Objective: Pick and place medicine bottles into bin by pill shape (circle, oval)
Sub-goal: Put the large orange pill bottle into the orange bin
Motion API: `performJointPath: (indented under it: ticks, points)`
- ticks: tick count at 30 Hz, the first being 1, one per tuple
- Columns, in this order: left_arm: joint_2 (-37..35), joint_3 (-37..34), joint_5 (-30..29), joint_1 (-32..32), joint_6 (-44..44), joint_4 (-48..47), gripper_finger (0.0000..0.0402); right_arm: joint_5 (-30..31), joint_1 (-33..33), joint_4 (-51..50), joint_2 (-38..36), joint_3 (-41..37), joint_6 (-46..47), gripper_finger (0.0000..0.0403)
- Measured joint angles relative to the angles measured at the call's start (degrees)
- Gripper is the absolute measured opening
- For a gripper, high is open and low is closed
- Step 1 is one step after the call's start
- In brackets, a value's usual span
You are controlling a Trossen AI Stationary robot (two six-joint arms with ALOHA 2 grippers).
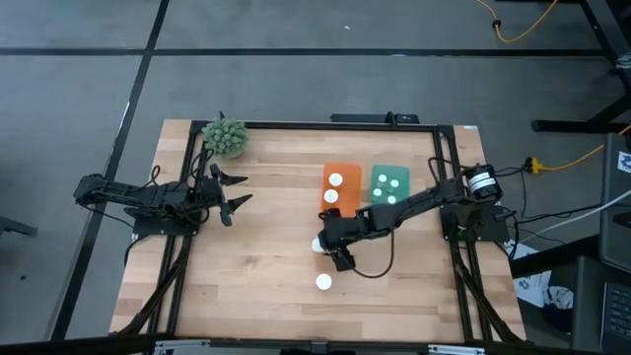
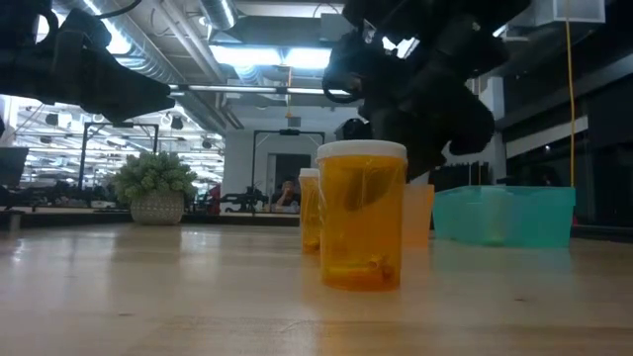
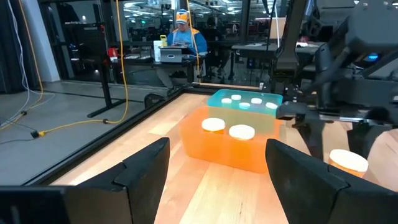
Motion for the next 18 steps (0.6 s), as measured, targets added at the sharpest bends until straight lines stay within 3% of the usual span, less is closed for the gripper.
performJointPath:
  ticks: [9, 18]
  points:
    - [0.0, 0.0, 0.1, 0.0, 0.1, 0.0, 0.0257, -3.4, -0.1, 6.0, 0.1, 0.0, -2.9, 0.0275]
    - [0.0, 0.0, 0.1, 0.0, 0.1, 0.0, 0.0257, -3.3, -0.3, 6.0, 0.1, 0.0, -2.5, 0.0275]
